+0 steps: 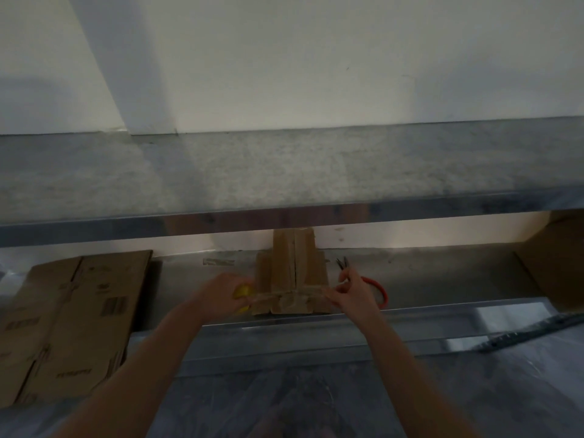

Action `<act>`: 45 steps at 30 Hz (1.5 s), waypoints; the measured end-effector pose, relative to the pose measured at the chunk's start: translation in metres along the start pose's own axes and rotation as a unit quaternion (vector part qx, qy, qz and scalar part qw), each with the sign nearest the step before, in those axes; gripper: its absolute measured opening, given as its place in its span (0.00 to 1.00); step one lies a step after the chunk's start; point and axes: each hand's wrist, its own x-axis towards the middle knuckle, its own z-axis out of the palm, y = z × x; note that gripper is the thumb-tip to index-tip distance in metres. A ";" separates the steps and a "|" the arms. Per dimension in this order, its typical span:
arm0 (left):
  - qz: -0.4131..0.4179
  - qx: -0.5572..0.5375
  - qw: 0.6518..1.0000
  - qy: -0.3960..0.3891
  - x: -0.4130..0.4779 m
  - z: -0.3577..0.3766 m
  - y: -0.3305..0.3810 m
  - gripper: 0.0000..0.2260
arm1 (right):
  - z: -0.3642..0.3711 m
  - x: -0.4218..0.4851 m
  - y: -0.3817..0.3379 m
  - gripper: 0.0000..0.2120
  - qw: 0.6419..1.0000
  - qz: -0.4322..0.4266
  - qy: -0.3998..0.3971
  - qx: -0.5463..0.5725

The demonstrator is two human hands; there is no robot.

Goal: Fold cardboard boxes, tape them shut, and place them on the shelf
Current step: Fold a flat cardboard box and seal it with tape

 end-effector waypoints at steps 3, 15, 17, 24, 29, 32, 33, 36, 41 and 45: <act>-0.021 0.005 1.000 -0.022 0.006 0.009 -0.006 0.17 | 0.008 0.004 0.012 0.13 0.994 0.031 0.001 0.101; -0.025 -0.003 0.999 -0.038 0.011 0.020 -0.001 0.24 | 0.029 0.014 0.025 0.10 0.988 0.024 0.002 0.153; -0.022 0.004 0.999 -0.042 0.010 0.019 0.000 0.24 | 0.033 0.012 0.022 0.10 0.991 0.015 0.011 0.134; -0.007 0.030 0.999 -0.027 0.006 0.009 0.010 0.24 | 0.051 0.005 0.018 0.05 0.996 0.002 0.064 0.067; 0.019 -0.006 0.999 -0.032 0.004 0.003 0.011 0.23 | 0.057 -0.017 0.018 0.16 0.995 -0.064 0.054 0.052; 0.042 0.002 0.998 -0.038 0.008 -0.002 0.005 0.23 | 0.055 -0.026 0.013 0.26 0.990 -0.125 0.008 0.062; 0.050 0.004 0.998 -0.045 0.009 -0.003 0.004 0.22 | 0.057 -0.023 0.012 0.29 0.990 -0.137 0.005 0.035; 0.068 -0.013 0.997 -0.040 0.012 -0.005 0.000 0.23 | 0.064 -0.014 0.003 0.30 0.987 -0.133 0.048 -0.083; 0.055 -0.067 0.996 -0.024 0.013 0.000 -0.025 0.22 | 0.085 -0.010 0.008 0.24 0.989 -0.096 0.110 -0.033; 0.029 -0.167 0.985 -0.042 0.006 0.005 -0.036 0.15 | 0.094 -0.006 0.005 0.24 0.989 -0.080 0.124 0.024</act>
